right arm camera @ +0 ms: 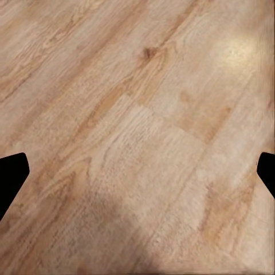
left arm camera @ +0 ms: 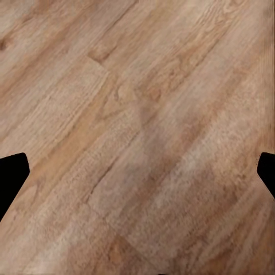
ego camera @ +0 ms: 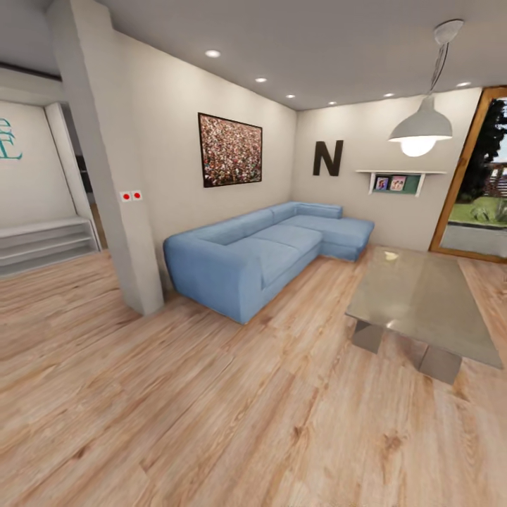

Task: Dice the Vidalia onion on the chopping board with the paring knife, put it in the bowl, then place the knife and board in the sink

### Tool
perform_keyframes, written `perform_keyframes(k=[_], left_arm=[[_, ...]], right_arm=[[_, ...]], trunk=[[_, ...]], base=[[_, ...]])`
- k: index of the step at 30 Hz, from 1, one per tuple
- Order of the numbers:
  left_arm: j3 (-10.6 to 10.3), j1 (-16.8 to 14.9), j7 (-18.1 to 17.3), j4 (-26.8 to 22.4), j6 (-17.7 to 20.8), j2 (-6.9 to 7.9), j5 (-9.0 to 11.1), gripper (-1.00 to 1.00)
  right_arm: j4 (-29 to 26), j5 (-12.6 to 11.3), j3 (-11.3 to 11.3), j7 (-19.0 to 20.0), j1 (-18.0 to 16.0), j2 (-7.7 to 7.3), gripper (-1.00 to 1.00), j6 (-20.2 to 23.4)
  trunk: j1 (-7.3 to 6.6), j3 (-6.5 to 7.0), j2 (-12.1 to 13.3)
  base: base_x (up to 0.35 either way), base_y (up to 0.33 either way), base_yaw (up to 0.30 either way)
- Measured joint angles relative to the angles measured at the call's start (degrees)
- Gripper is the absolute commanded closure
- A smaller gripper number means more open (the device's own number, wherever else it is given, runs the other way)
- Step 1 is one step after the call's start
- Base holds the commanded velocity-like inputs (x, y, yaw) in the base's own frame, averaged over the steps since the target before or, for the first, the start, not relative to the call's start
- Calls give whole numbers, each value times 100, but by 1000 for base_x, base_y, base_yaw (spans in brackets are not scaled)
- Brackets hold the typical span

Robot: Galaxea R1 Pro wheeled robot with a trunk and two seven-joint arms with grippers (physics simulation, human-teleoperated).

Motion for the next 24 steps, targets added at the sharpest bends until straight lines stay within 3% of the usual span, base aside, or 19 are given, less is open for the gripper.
perform_keyframes(k=[24], left_arm=[[-3, 0, 0, -5, 0, 0, -2, -100]], right_arm=[[0, 0, -1, -1, -1, 0, -100, 0]], trunk=[[0, 0, 0]], base=[[0, 0, -244]])
